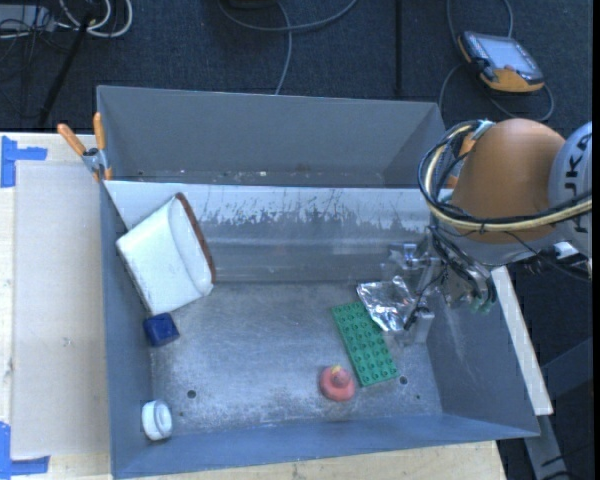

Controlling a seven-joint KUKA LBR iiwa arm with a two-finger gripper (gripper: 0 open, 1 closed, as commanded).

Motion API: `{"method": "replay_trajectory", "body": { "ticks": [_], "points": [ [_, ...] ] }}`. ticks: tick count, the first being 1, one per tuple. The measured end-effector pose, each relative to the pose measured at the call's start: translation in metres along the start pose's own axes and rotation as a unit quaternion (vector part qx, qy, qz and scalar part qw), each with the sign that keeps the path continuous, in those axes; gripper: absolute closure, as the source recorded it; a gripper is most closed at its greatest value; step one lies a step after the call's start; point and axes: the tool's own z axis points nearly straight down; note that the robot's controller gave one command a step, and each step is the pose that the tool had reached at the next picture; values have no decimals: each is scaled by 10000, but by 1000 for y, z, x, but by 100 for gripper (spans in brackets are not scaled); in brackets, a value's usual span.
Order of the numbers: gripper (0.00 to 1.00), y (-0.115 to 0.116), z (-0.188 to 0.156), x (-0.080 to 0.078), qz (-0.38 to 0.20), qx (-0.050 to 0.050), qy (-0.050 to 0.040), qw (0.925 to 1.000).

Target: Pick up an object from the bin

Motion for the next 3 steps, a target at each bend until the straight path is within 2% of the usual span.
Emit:
{"method": "replay_trajectory", "body": {
  "ticks": [1,2,3],
  "points": [
    [0,14,37,40,-2749,-8,17,9615],
    [0,60,78,34,-4266,-13,11,9044],
    [0,54,99,78,-6180,-11,17,7862]
  ]
}}
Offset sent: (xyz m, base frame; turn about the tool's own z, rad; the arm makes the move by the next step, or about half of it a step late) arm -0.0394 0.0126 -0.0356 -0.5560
